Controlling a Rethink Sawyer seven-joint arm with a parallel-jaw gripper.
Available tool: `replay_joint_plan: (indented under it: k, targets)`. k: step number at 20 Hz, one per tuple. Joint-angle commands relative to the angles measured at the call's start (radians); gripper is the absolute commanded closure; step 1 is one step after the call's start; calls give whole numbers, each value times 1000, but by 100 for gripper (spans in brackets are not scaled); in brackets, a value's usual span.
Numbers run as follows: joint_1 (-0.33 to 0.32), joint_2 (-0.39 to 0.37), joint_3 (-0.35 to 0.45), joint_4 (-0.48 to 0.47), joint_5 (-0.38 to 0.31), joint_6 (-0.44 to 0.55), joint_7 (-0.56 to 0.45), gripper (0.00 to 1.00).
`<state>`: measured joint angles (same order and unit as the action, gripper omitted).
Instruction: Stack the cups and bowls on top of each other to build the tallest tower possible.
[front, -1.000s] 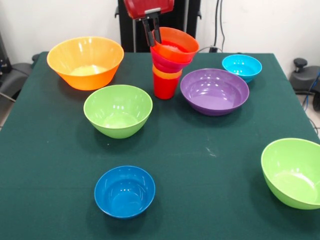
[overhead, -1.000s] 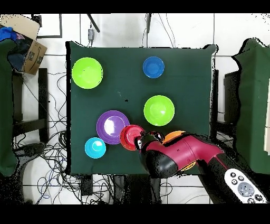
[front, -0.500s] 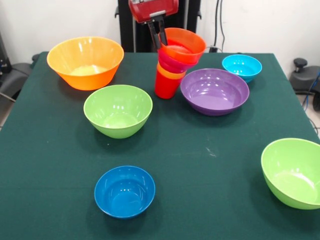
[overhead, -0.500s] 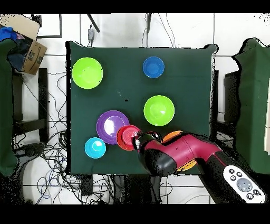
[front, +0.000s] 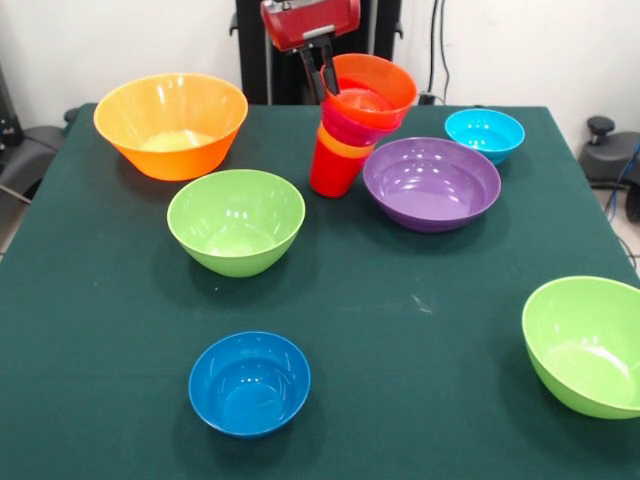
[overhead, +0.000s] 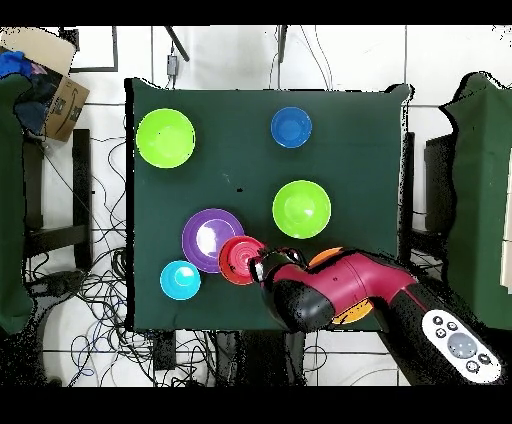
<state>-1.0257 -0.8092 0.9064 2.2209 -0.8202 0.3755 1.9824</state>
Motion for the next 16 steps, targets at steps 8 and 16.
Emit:
replay_joint_plan:
  k: [8,16]
  targets:
    - [15,-5,3,-53,-72,56,-151,100]
    - [19,-18,-5,-56,-65,80,-155,100]
